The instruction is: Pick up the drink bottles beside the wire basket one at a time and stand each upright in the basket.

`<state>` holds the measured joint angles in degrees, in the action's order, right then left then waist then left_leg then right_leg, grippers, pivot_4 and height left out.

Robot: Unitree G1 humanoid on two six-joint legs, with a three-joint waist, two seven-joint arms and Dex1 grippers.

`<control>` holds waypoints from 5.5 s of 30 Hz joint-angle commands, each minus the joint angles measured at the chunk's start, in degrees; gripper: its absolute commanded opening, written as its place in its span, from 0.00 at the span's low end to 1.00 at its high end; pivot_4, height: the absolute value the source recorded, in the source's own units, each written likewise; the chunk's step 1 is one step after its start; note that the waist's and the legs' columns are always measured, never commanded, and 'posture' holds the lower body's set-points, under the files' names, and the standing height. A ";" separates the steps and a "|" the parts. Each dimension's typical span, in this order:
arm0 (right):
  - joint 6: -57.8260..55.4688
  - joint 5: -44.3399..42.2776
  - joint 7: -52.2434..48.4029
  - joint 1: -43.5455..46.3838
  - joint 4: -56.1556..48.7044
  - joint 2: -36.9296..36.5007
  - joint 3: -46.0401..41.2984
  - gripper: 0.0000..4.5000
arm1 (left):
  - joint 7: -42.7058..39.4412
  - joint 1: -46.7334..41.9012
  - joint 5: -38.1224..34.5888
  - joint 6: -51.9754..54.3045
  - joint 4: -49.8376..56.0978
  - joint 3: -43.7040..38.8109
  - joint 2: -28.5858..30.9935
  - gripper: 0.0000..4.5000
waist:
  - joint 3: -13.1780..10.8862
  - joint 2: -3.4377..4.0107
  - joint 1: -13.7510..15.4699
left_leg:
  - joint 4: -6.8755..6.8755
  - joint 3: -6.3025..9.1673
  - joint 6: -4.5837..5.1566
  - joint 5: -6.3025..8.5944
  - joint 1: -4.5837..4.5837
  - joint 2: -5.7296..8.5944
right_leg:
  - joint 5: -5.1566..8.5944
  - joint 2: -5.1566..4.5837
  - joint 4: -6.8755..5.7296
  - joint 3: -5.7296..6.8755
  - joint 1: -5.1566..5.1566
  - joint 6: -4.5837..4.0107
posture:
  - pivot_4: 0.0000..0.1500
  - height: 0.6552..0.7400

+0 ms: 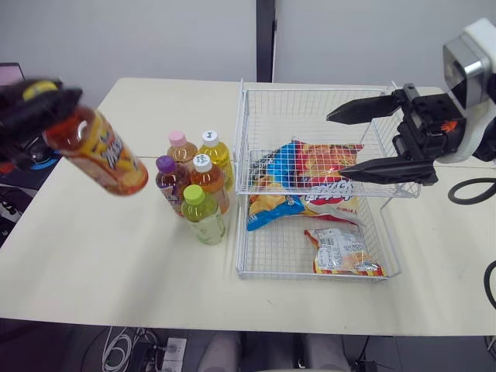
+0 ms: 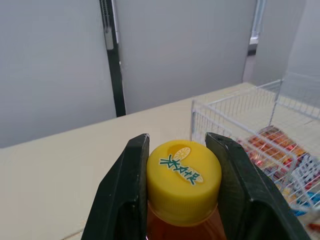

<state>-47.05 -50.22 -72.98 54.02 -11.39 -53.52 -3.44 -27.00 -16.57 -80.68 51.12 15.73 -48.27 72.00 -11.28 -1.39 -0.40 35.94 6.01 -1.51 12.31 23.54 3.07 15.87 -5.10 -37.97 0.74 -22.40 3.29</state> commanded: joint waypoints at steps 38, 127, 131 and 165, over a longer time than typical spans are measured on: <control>-2.59 1.82 8.88 -24.89 -6.72 -19.94 -31.71 1.00 | -28.17 -84.28 57.85 -32.64 -67.72 52.82 -60.02 0.30 | -0.33 -0.31 -1.41 | 1.06 -0.63 0.11 -0.01 1.19 0.25 | -0.09 -0.15 -1.01 -0.24 -1.13 0.30 | 1.00 1.00; 3.02 0.38 3.64 -0.52 -4.84 -0.96 -0.69 1.00 | 9.52 0.65 48.02 2.42 19.10 15.46 -42.97 0.99 | -0.13 -0.37 0.12 | 1.10 -0.24 0.08 -0.02 0.76 0.10 | -0.29 -0.07 -1.05 -0.29 -0.81 0.10 | 1.00 1.00; 2.57 0.17 3.72 -0.67 -5.12 -1.22 -1.15 1.00 | 11.57 0.51 48.72 1.18 18.32 19.79 -44.57 0.99 | -0.13 -0.38 0.14 | 1.10 -0.25 0.08 -0.02 0.75 0.09 | -0.29 -0.06 -1.05 -0.29 -0.81 0.10 | 1.00 1.00; 1.46 -0.48 4.33 -0.73 -6.20 -1.58 -2.05 1.00 | 7.77 -3.78 51.47 -5.98 7.90 29.77 -41.03 0.31 | -0.13 -0.38 0.19 | 1.09 -0.22 0.08 -0.02 0.76 0.10 | -0.29 -0.05 -1.02 -0.27 -0.81 0.10 | 1.00 1.00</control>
<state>-45.82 -50.68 -68.64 52.28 -16.85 -54.25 -3.40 -18.46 -20.50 -28.72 46.23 22.13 -18.25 30.65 -11.41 -1.78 -0.21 37.03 5.80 -1.43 12.30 24.30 3.17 15.58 -5.16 -38.99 0.48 -23.20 3.39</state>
